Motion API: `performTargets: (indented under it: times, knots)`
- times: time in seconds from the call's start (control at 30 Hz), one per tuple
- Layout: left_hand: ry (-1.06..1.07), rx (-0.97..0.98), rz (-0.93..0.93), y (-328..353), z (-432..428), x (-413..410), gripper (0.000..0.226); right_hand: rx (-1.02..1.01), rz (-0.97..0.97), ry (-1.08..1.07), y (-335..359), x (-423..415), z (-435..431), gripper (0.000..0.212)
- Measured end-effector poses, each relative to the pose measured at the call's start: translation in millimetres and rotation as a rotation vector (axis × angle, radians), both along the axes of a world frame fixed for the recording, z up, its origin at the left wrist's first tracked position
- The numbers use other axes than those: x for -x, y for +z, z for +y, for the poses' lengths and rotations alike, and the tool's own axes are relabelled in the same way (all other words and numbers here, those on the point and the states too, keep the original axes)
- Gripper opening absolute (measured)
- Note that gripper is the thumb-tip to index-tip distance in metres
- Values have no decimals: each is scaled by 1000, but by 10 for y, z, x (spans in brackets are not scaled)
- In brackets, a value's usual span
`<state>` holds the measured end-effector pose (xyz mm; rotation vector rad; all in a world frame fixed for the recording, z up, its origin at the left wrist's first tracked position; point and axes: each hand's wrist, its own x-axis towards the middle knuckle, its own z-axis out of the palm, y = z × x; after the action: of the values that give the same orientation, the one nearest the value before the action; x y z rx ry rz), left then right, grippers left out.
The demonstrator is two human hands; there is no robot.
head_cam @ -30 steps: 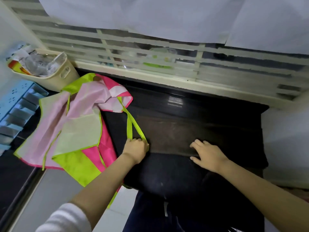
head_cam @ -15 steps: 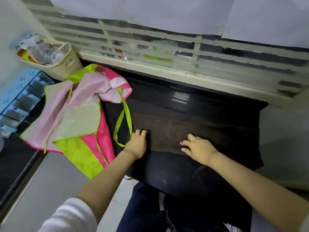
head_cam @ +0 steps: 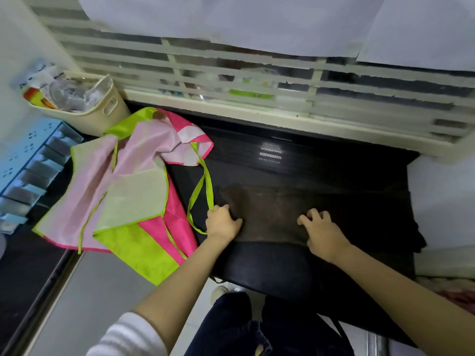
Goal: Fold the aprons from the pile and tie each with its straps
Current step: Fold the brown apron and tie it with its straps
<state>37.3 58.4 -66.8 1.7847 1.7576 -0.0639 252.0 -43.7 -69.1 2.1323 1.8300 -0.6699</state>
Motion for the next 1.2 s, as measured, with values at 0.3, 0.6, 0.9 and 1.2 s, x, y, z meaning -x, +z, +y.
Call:
performTargets:
  times: [0.3, 0.6, 0.9, 1.2]
  knots:
    - [-153, -373, -420, 392, 330, 449, 31, -24, 69, -154, -12, 625, 245, 68]
    - [-83, -243, 110, 196, 616, 1712, 40, -83, 86, 113, -88, 1383, 515, 56]
    - [-576, -336, 43, 45, 954, 1442, 44, -192, 150, -10, 48, 1246, 941, 62]
    - [-745, -218, 318, -46, 1215, 1198, 79, -97, 54, -69, 29, 1198, 1164, 43]
